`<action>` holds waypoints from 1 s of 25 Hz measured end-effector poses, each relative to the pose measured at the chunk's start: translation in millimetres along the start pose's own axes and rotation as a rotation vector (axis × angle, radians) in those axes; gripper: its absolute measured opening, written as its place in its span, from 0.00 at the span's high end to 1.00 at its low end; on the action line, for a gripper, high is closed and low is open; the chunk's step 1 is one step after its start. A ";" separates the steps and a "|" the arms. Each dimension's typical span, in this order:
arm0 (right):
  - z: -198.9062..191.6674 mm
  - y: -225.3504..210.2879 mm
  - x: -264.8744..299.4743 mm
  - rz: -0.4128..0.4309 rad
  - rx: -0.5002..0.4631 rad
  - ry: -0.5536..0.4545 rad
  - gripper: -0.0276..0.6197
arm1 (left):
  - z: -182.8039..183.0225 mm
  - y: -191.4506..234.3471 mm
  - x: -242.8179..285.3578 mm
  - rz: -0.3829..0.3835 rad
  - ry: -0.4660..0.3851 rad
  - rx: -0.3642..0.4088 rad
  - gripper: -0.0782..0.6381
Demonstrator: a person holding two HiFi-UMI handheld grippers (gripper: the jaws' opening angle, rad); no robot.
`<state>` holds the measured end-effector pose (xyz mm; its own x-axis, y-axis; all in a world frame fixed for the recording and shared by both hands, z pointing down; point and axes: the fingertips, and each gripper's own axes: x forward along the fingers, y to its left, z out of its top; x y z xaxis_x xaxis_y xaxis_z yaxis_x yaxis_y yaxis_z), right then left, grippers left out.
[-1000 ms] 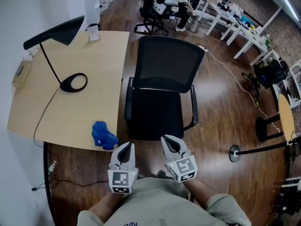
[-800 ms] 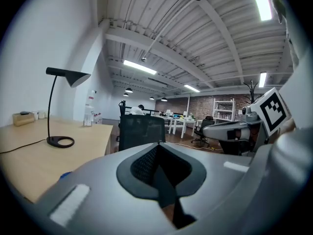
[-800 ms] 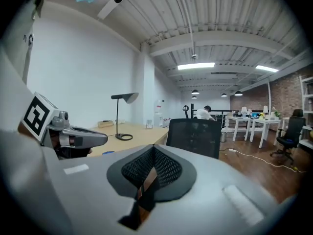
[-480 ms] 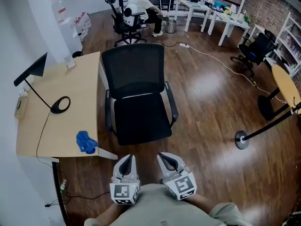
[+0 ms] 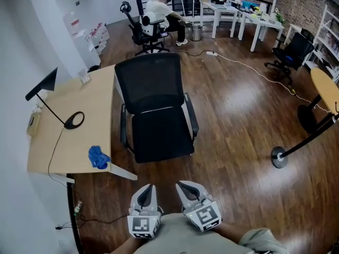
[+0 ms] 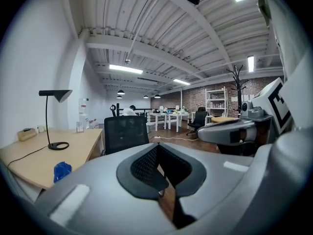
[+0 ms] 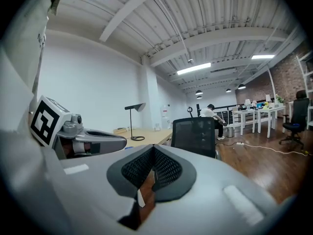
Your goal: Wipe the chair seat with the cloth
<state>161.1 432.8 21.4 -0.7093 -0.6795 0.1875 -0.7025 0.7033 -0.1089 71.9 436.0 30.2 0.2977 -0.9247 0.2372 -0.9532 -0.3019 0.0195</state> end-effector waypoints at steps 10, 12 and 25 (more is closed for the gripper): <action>3.7 20.0 11.2 -0.072 -0.023 0.016 0.96 | 8.1 20.9 -14.7 -0.050 -0.022 0.017 0.88; 2.6 27.5 17.3 -0.075 -0.022 0.028 0.96 | 6.1 28.1 -17.0 -0.061 -0.027 0.017 0.88; 4.1 42.7 32.8 -0.119 -0.011 0.048 0.96 | 3.7 48.3 -12.5 -0.125 -0.049 0.006 0.88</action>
<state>107.5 439.6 18.9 -0.6169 -0.7480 0.2448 -0.7810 0.6203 -0.0726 22.3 432.1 24.6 0.4163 -0.8900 0.1860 -0.9083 -0.4164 0.0406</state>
